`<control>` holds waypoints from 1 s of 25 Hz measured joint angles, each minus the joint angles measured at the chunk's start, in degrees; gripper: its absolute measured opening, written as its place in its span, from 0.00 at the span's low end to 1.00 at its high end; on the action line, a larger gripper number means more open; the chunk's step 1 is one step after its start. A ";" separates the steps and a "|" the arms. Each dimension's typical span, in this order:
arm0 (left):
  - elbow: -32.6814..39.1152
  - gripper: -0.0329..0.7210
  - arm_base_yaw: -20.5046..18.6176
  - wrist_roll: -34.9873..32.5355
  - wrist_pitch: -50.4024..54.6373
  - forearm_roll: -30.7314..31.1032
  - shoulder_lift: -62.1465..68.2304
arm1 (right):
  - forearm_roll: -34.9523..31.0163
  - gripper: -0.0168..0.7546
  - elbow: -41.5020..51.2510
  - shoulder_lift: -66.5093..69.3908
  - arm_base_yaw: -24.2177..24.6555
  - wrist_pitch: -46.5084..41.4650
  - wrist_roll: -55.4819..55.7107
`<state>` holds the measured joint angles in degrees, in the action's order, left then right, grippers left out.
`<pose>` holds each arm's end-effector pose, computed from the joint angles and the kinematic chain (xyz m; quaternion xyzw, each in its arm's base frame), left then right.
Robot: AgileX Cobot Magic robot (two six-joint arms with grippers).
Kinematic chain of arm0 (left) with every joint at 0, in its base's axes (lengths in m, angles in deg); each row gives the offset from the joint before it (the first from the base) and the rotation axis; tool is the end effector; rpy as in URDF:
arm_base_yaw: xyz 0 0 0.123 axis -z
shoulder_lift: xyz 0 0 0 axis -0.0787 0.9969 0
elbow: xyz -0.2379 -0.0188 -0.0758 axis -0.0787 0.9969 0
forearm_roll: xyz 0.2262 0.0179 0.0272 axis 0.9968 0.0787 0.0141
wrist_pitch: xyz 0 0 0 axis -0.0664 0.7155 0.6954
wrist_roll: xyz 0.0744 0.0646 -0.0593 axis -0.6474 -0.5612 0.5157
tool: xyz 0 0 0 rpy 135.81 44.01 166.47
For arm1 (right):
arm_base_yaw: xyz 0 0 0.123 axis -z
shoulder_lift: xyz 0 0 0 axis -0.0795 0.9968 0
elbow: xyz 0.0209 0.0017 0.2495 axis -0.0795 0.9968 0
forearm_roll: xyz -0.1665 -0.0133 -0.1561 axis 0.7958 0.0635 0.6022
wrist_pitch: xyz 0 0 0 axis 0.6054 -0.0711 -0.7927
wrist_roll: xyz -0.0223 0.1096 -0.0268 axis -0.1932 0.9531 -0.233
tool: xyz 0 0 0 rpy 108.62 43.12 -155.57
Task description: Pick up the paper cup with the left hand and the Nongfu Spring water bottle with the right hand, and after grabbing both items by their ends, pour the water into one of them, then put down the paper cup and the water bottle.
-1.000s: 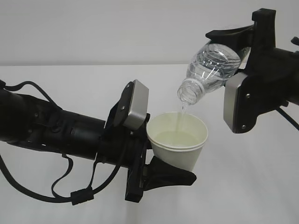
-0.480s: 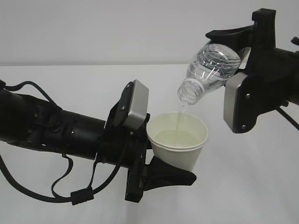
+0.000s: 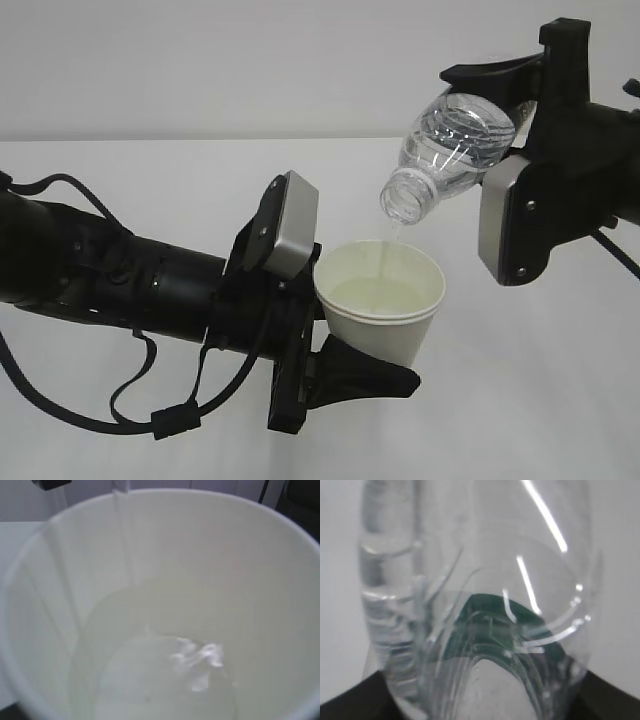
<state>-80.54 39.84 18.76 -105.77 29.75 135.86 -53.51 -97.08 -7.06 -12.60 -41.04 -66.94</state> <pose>0.2122 -0.2660 0.1398 0.5792 0.5534 -0.4445 0.4008 0.2689 0.1176 0.2357 -0.6857 0.2981 -0.3572 0.5598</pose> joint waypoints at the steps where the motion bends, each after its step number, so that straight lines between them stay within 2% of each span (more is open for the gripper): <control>1: 0.00 0.63 0.00 0.00 0.00 0.00 0.00 | 0.00 0.63 0.00 0.00 0.00 0.00 0.00; 25: 0.00 0.63 0.00 0.00 0.00 0.00 0.00 | 0.00 0.63 0.00 0.00 0.00 0.00 -1.19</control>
<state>-80.54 39.84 18.76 -105.77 29.75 135.86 -53.51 -97.08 -7.06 -12.60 -41.04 -68.13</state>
